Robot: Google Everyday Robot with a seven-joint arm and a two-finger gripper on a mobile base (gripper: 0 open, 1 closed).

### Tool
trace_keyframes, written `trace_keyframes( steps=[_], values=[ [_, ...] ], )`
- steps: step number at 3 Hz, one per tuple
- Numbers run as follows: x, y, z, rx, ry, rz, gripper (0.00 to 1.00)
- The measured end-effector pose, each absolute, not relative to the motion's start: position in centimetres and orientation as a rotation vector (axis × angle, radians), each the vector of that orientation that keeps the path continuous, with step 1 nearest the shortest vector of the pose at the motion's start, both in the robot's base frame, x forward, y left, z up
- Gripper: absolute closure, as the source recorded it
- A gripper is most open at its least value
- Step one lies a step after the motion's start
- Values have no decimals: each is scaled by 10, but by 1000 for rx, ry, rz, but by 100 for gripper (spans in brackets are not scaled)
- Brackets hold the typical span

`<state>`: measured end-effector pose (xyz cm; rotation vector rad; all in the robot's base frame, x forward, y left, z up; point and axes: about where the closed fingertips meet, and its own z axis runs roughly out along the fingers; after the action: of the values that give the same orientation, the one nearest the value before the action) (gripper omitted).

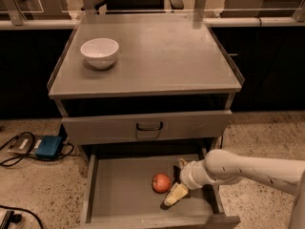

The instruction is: Pick apple from middle drawer and place on counter

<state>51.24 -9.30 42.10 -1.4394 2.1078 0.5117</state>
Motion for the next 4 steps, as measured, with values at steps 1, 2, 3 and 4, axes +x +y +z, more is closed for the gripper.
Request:
trace_keyframes(
  steps=[1,2,3,4],
  values=[
    [511,-75,402,-1469,2114,555,0],
    [515,-58,386,-1484,2116,585,0],
    [521,-57,378,-1480,2122,577,0],
    [528,-61,370,-1459,2134,572,0]
  ],
)
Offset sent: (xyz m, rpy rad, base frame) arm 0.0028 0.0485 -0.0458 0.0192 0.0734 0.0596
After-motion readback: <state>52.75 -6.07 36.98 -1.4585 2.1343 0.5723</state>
